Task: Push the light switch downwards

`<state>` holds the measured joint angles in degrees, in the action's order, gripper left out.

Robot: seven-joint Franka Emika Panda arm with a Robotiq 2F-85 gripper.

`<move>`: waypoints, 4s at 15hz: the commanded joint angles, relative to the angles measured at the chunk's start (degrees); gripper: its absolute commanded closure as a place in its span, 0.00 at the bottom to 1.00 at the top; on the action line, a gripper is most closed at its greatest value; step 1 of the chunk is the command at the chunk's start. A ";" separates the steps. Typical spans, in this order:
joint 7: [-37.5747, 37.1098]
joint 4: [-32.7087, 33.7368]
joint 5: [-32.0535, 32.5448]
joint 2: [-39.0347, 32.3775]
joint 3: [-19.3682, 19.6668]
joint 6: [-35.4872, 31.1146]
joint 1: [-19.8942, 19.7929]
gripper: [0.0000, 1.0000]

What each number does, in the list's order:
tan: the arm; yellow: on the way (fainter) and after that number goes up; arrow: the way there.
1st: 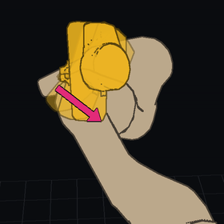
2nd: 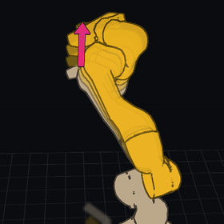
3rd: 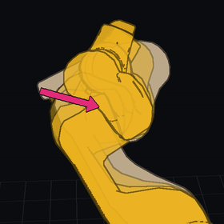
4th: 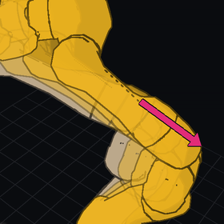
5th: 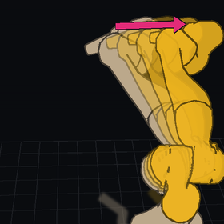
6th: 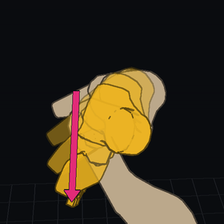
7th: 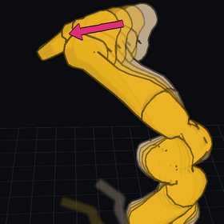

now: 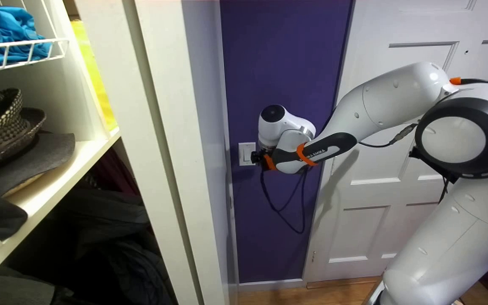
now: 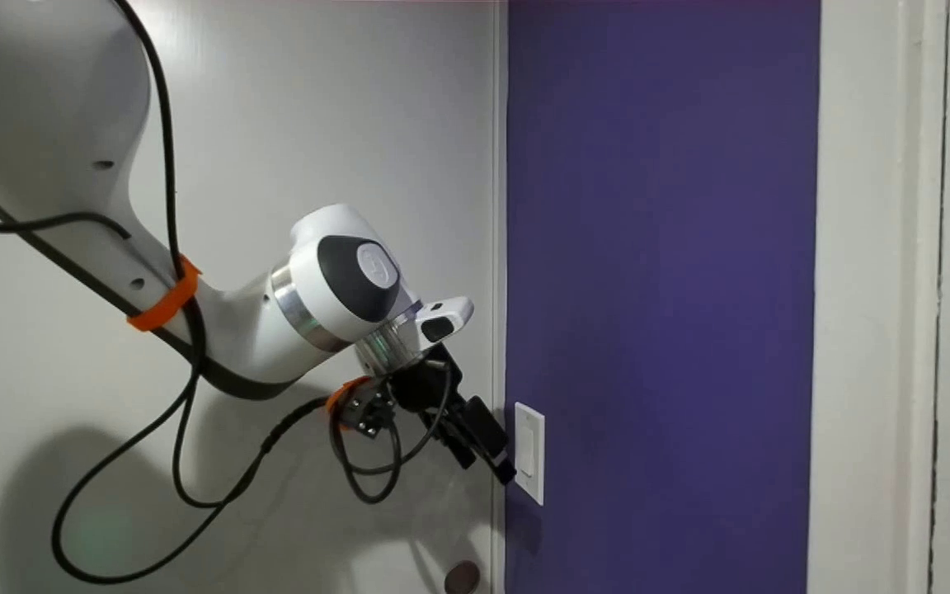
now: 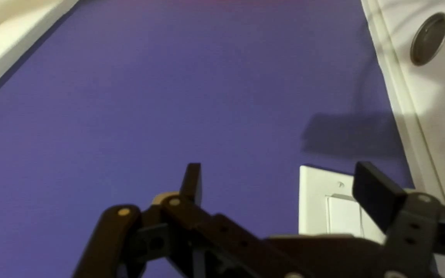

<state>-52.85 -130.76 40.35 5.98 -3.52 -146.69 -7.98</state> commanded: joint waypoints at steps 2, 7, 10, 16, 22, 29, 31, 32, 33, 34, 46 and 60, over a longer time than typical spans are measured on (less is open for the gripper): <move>-12.22 3.05 10.10 -3.85 0.11 -5.68 -0.88 0.00; -10.78 2.29 8.40 -3.68 0.42 -4.78 -0.13 0.00; -10.77 2.28 8.39 -3.60 0.42 -4.78 -0.13 0.00; -12.02 2.38 9.16 -4.33 0.51 -7.17 -0.23 0.00; -21.58 5.91 21.13 -8.08 0.56 -9.40 -0.40 0.00; -31.02 10.52 31.95 -13.01 0.90 -10.12 0.03 0.56; -33.28 11.60 33.62 -14.17 0.85 -10.51 0.08 0.70; -34.03 12.07 33.88 -14.75 0.70 -10.40 0.19 0.77; -34.70 12.38 34.05 -15.16 0.60 -10.36 0.30 0.83; -35.07 12.68 33.89 -15.56 0.52 -10.65 0.41 0.91; -38.99 15.35 37.15 -19.19 0.60 -11.96 0.77 1.00; -35.93 14.24 33.32 -17.98 -0.14 -11.75 0.43 1.00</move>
<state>-90.50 -116.16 75.50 -13.21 -3.20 -157.62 -7.29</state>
